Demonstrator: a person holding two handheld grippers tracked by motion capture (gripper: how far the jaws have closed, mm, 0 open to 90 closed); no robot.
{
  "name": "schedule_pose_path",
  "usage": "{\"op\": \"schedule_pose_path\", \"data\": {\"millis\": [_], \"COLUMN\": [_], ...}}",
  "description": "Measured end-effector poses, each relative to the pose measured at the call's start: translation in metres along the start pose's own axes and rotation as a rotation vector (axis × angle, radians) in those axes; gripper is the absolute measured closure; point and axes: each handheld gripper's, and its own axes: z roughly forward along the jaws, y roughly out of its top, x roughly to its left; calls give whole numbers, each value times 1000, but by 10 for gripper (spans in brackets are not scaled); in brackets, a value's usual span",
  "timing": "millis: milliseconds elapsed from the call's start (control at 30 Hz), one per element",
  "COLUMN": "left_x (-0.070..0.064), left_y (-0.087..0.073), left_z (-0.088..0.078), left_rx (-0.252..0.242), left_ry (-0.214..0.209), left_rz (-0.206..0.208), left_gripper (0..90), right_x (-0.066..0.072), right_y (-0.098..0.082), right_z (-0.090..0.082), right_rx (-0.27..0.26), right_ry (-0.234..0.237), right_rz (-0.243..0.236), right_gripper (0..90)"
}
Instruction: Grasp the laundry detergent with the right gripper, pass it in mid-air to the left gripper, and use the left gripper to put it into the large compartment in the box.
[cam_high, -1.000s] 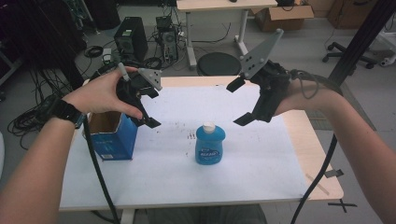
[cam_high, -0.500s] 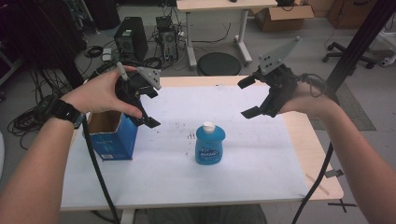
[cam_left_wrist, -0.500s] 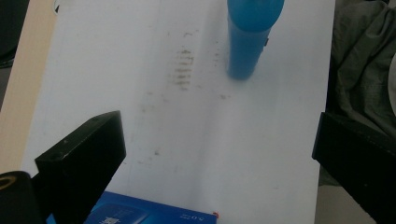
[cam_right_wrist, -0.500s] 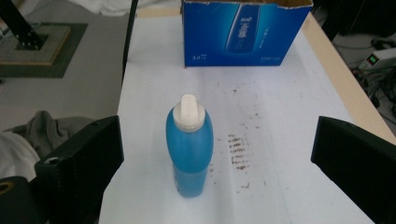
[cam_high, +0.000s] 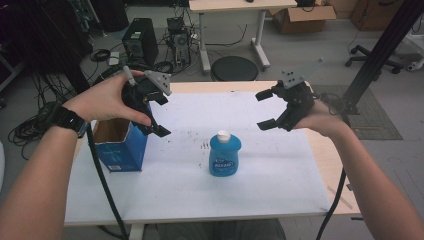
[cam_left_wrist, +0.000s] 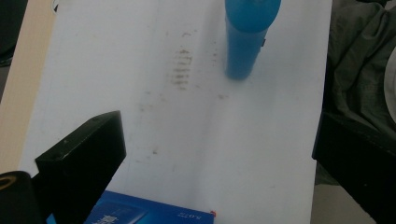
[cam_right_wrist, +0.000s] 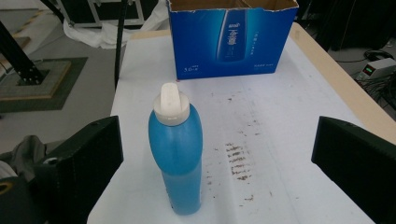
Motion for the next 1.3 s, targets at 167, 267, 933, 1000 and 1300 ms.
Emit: {"op": "schedule_pose_path", "data": {"millis": [167, 267, 933, 1000, 1300], "left_x": [0, 0, -2, -2, -3], "left_y": [0, 0, -1, -1, -1], "left_z": [1, 1, 0, 0, 1], "left_rx": [5, 9, 2, 4, 8], "left_ry": [-6, -12, -11, -13, -18], "left_rz": [0, 4, 4, 6, 10], "left_gripper": [34, 34, 34, 34, 34], "right_x": [-3, -3, 0, 2, 8], "right_y": [-13, -21, -56, -59, -66], "right_z": [8, 14, 52, 55, 71], "right_rx": [-15, -9, -8, -21, -14], "right_ry": [7, 4, 5, 26, 45], "right_rz": [28, 32, 63, 67, 57], "right_gripper": [15, 14, 5, 7, 10]}}
